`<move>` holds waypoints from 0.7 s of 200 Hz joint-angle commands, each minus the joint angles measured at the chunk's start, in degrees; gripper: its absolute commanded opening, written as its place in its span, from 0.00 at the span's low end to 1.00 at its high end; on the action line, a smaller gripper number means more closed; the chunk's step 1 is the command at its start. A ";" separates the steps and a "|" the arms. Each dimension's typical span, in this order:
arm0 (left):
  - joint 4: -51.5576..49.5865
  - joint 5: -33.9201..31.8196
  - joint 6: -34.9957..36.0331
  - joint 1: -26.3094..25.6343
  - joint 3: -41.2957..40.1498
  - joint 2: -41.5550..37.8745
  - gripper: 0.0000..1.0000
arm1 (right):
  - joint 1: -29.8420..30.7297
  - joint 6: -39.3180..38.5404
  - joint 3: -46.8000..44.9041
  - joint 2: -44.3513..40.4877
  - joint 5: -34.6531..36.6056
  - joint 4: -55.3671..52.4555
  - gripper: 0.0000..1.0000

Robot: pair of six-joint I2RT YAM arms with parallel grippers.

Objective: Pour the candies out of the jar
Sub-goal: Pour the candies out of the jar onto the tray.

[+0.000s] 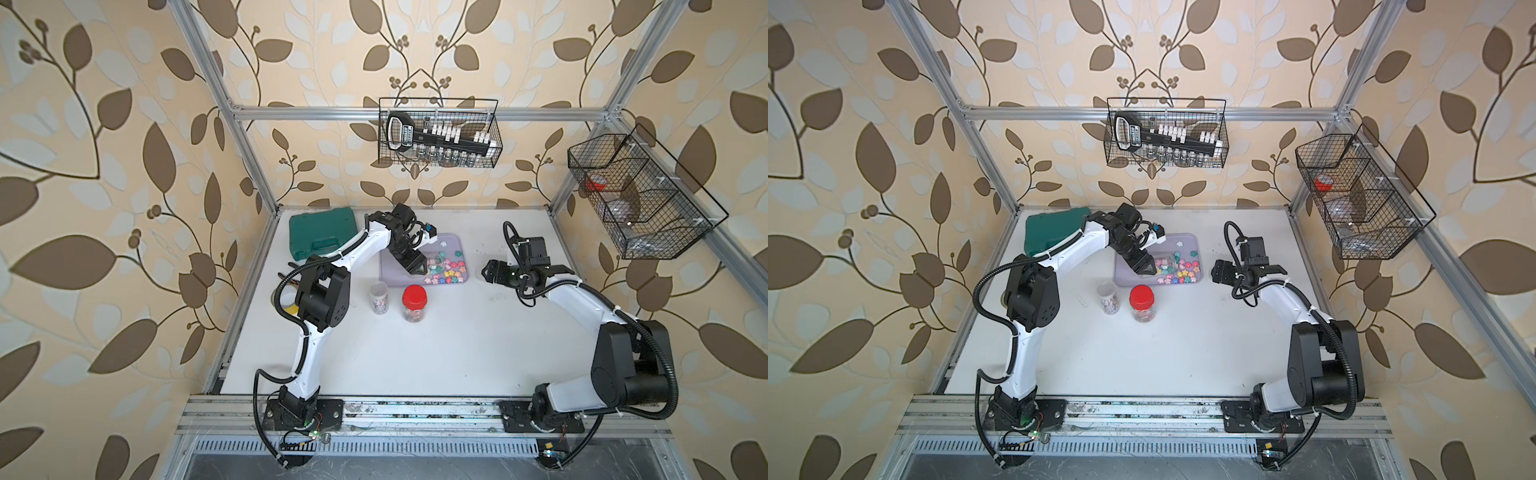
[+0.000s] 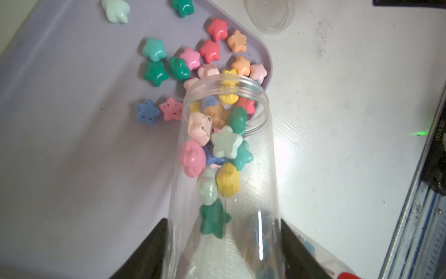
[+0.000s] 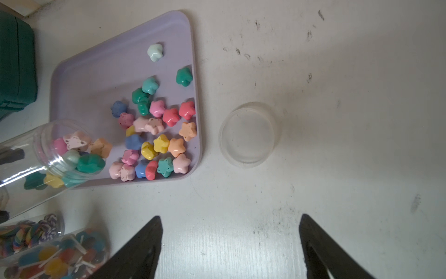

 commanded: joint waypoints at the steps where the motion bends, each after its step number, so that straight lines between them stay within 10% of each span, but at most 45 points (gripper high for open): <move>1: -2.13 -1.11 1.38 -0.71 2.44 0.11 0.58 | -0.26 -0.62 -0.43 0.95 -1.21 0.50 0.85; 140: -10.58 -17.07 -4.34 -2.60 8.52 -1.83 0.59 | -0.29 -0.60 -0.59 1.15 -1.73 -0.19 0.84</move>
